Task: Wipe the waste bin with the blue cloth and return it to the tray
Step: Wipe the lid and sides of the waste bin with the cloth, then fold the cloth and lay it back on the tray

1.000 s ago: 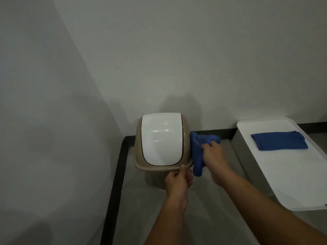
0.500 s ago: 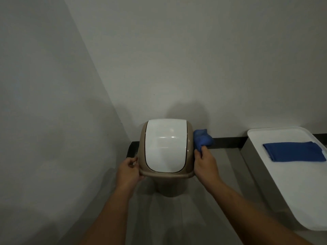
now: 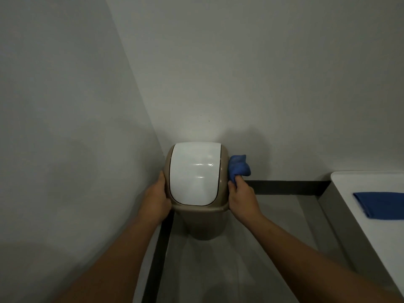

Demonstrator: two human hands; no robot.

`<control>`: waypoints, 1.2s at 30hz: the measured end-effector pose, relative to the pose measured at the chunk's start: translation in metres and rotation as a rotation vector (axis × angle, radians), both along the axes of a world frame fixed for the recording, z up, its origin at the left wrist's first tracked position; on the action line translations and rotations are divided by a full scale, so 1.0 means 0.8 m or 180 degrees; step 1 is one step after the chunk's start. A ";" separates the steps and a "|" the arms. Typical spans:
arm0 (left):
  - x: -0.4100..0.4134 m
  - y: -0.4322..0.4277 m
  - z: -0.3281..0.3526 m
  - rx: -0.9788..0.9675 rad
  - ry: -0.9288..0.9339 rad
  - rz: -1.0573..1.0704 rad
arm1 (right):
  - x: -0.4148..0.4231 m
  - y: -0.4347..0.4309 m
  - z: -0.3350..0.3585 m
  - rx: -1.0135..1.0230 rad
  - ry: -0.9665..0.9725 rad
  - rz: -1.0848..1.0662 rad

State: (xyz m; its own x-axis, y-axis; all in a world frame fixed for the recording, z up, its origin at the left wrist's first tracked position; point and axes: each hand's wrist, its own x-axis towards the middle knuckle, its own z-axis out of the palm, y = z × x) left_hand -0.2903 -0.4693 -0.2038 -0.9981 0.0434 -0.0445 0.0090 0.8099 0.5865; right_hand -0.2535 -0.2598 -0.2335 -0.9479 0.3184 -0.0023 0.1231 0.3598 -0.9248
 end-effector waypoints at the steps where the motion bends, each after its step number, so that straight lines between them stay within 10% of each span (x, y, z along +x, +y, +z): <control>1: -0.003 -0.001 0.002 -0.0058 -0.0025 0.0000 | -0.005 -0.002 0.000 -0.0001 -0.0013 -0.0006; 24: -0.012 -0.023 0.009 -0.0481 -0.0023 0.0148 | -0.030 -0.021 0.002 0.0117 -0.0147 0.0319; 29: -0.014 0.007 0.048 -0.0279 0.0702 0.0459 | -0.032 0.022 0.033 0.0468 -0.0242 0.0488; 36: -0.004 0.193 0.120 0.0417 0.0601 -0.1678 | 0.007 0.153 0.121 -0.0392 -0.0689 0.1217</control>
State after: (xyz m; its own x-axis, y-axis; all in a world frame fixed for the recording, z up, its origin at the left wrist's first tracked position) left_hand -0.2936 -0.3151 -0.1080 -0.8301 0.5305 0.1717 0.5063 0.5882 0.6306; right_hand -0.2478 -0.1370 -0.1366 -0.9709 -0.0696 -0.2293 0.1980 0.3060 -0.9312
